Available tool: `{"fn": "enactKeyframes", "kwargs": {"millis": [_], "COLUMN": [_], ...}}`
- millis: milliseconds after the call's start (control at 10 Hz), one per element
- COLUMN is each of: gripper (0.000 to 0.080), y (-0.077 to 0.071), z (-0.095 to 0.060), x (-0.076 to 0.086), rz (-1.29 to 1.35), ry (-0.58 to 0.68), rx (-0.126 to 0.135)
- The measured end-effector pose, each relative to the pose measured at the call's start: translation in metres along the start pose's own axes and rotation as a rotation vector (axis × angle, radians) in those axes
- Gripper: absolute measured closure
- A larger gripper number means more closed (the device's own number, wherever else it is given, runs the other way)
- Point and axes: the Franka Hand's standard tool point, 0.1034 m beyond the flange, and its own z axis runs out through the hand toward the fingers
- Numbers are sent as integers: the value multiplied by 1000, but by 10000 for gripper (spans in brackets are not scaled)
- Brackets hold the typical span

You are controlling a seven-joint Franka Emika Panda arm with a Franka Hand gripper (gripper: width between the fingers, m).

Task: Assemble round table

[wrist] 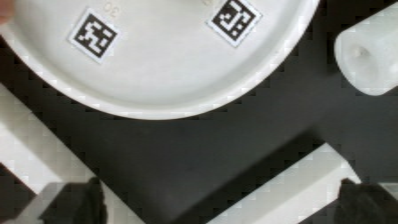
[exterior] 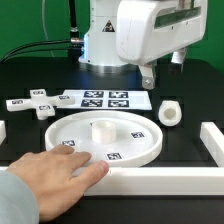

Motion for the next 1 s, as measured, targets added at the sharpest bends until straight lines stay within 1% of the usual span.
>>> {"fn": "enactKeyframes", "kwargs": {"millis": [1000], "gripper": [150], "y": [0], "z": [2], "x": [-1], "rz": [0], "ry": [-2], "rx": [3]}}
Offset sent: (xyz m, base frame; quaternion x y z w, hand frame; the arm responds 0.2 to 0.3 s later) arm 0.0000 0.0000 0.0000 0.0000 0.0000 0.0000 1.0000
